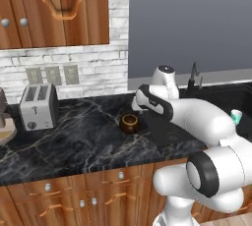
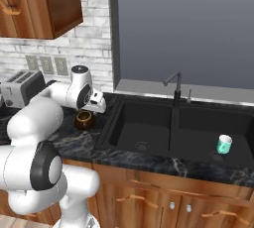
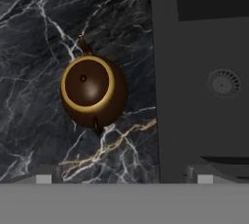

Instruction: Place the teapot in the left basin and the mug in the right basin of the sink.

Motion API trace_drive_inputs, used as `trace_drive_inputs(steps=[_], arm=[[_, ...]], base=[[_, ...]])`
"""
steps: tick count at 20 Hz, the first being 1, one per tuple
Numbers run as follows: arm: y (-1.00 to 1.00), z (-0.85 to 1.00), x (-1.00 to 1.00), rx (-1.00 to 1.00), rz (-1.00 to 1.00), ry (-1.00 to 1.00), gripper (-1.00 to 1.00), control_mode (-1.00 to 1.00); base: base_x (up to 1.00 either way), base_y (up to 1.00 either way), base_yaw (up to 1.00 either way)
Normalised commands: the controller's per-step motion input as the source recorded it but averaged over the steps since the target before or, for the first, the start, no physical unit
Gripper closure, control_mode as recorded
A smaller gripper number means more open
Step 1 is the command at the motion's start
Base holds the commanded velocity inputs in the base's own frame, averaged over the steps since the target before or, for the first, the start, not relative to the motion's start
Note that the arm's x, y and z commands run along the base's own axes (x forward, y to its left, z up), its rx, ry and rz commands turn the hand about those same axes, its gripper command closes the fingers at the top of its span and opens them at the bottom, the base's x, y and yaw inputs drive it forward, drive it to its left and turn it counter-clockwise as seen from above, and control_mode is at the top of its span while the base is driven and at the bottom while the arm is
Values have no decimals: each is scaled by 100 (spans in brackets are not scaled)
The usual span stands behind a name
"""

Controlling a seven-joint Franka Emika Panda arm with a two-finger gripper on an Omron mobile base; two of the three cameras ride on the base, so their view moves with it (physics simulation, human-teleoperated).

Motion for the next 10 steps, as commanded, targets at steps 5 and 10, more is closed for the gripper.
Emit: trace_drive_inputs(steps=[5,10], arm=[[10,-18,3,0,-1,0,-100,-100],[16,-14,0,0,0,0,-100,-100]], base=[[0,0,0],[0,0,0]])
